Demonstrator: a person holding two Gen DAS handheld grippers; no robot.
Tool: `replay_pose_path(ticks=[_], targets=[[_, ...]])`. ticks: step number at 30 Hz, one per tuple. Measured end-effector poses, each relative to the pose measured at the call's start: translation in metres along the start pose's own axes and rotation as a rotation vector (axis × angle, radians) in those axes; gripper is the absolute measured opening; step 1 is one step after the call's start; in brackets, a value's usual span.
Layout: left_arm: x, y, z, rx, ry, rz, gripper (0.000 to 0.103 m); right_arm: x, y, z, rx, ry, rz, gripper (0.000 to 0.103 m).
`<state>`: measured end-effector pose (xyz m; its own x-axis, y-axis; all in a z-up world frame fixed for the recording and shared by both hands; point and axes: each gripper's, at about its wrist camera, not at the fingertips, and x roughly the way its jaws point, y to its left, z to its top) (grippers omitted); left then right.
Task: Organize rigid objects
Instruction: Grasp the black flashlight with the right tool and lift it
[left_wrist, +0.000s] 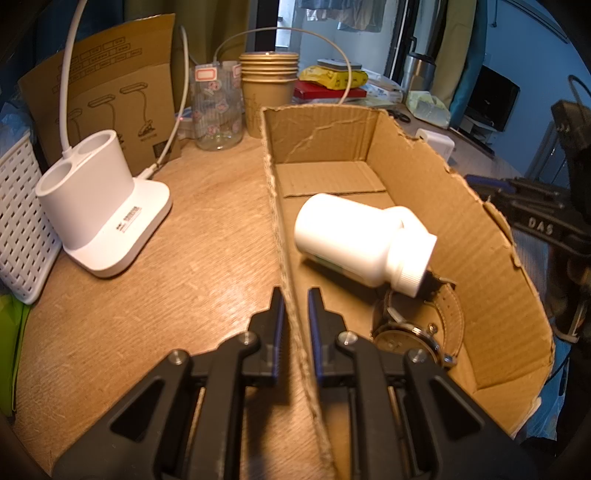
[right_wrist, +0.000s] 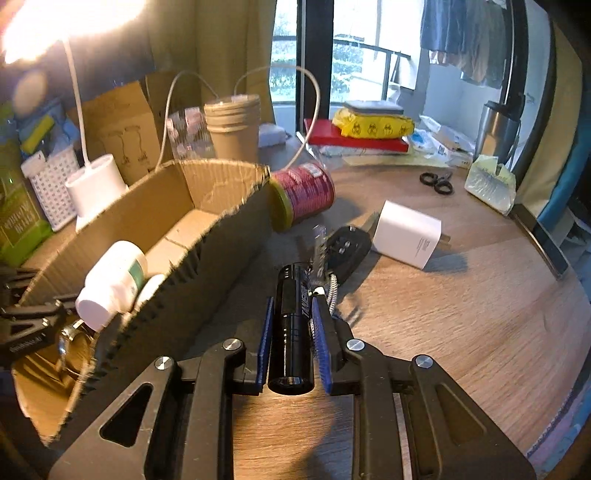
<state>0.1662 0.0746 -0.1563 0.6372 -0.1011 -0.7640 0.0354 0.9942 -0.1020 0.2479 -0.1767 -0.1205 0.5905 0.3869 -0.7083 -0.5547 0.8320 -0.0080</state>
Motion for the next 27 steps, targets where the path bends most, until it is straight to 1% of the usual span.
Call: replay_pose_path(ticks=[1, 4, 12, 16, 17, 18, 20, 24, 27], targets=[[0.000, 0.000, 0.000, 0.000, 0.000, 0.000, 0.014, -0.002, 0.000, 0.001, 0.002, -0.002, 0.009, 0.023], [0.000, 0.000, 0.000, 0.000, 0.000, 0.000, 0.014, -0.006, 0.001, 0.003, -0.008, -0.004, -0.002, 0.023], [0.000, 0.000, 0.000, 0.000, 0.000, 0.000, 0.014, 0.007, 0.003, -0.017, -0.028, 0.070, 0.000, 0.023], [0.000, -0.001, 0.000, 0.000, 0.000, 0.000, 0.014, 0.013, 0.010, -0.022, -0.063, 0.107, 0.001, 0.023], [0.000, -0.001, 0.000, 0.000, 0.000, 0.000, 0.014, 0.012, 0.011, -0.021, -0.068, 0.106, 0.006, 0.025], [0.000, 0.000, 0.000, 0.000, 0.000, 0.000, 0.014, 0.012, 0.012, -0.020, -0.071, 0.105, 0.011, 0.032], [0.000, -0.001, 0.000, 0.000, 0.000, 0.000, 0.014, 0.010, 0.015, -0.017, -0.082, 0.097, 0.014, 0.041], [0.000, 0.000, 0.000, 0.000, 0.000, -0.001, 0.014, 0.006, 0.023, -0.010, -0.123, 0.067, 0.022, 0.041], [0.000, 0.000, 0.000, 0.000, 0.000, -0.001, 0.014, 0.013, 0.025, -0.007, -0.141, 0.078, 0.019, 0.041]])
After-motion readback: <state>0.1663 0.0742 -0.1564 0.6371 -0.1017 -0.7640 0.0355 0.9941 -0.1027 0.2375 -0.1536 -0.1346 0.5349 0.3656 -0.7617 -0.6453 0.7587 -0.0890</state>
